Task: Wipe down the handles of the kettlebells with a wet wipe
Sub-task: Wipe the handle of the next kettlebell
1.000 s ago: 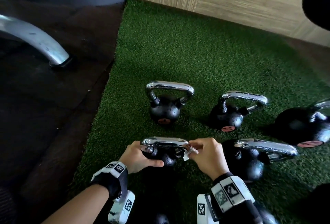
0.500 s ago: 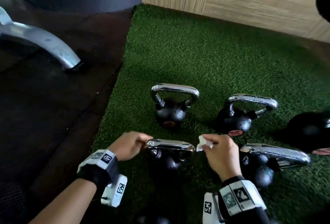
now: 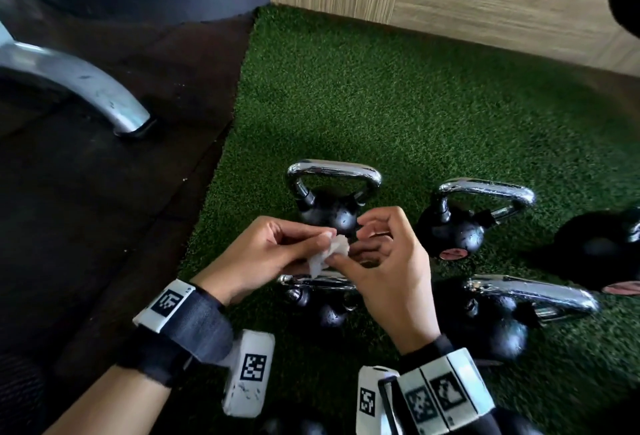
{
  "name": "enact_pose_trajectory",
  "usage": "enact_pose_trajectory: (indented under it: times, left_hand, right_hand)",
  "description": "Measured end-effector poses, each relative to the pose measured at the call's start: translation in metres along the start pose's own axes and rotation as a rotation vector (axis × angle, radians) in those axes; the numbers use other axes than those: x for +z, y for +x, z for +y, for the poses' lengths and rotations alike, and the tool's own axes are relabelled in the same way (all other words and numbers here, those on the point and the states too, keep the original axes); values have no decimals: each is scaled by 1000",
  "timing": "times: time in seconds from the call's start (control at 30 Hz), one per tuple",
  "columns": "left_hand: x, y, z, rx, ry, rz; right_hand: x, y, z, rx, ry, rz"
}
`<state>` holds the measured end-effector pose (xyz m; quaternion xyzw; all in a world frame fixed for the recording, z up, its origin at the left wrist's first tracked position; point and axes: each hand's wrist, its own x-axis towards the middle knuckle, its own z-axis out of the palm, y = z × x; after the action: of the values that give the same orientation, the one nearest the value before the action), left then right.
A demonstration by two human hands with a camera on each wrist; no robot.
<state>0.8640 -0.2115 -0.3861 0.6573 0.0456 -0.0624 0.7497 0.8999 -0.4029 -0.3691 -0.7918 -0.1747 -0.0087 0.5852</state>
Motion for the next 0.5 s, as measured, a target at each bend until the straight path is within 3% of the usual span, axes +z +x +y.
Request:
enact_pose_trajectory:
  times: [0.13, 0.27, 0.33, 0.4, 0.5]
  left_hand:
    - [-7, -14, -10, 142, 244, 103]
    - [-8, -23, -19, 288, 583, 151]
    - [-1, -22, -26, 360, 701, 149]
    - [6, -20, -31, 428, 805, 149]
    - [15, -19, -33, 486, 952, 118]
  right_hand:
    - [-16, -9, 20, 61, -178, -100]
    - [-32, -21, 75, 368, -237, -28]
    - [-27, -28, 102, 509, -292, -183]
    - [-13, -35, 122, 563, -234, -289]
    - [6, -40, 137, 564, -175, -277]
